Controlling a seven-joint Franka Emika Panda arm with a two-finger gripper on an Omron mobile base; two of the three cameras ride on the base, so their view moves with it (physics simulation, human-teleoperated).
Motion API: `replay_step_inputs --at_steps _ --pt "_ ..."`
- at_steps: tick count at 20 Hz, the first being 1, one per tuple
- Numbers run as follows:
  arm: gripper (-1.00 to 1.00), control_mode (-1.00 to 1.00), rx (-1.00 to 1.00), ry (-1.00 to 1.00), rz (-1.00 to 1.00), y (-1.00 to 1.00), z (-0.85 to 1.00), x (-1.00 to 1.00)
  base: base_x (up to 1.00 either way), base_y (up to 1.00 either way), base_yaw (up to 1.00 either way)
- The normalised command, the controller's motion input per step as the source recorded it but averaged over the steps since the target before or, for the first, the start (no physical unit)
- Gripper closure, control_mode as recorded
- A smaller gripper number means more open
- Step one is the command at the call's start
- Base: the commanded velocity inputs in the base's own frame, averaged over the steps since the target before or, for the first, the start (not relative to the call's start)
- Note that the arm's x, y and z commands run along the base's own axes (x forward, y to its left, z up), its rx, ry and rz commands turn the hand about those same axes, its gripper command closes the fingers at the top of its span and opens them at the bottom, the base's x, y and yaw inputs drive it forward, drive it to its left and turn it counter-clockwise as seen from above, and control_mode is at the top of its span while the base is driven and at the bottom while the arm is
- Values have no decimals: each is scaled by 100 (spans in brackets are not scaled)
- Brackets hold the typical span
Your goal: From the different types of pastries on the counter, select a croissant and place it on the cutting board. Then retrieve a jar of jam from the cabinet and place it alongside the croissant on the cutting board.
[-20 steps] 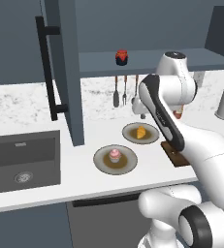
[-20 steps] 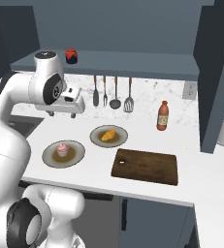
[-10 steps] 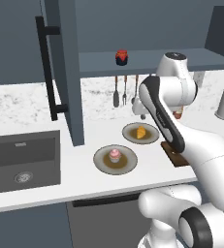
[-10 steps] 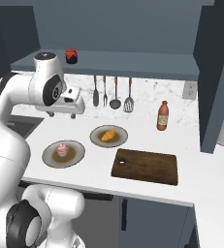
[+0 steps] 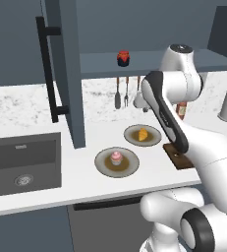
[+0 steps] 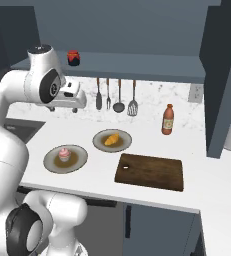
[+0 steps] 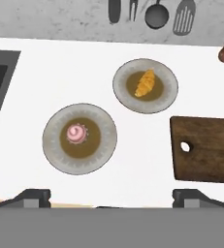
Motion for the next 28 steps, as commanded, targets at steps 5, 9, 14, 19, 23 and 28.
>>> replay_step_inputs --at_steps 5,9,14,19,23,28 --pt "-100 -100 -3 -18 0 1 50 21 0 0 0" --pt "-100 -100 2 -6 0 2 38 31 0 0 0" --pt "-100 -100 7 -11 0 0 69 20 0 0 0" --pt "-100 -100 3 -13 0 1 47 8 0 0 0" --pt "-100 -100 0 -2 -1 18 -11 33 0 0 0" --pt "-100 -100 0 -13 -1 32 0 84 0 0 0"
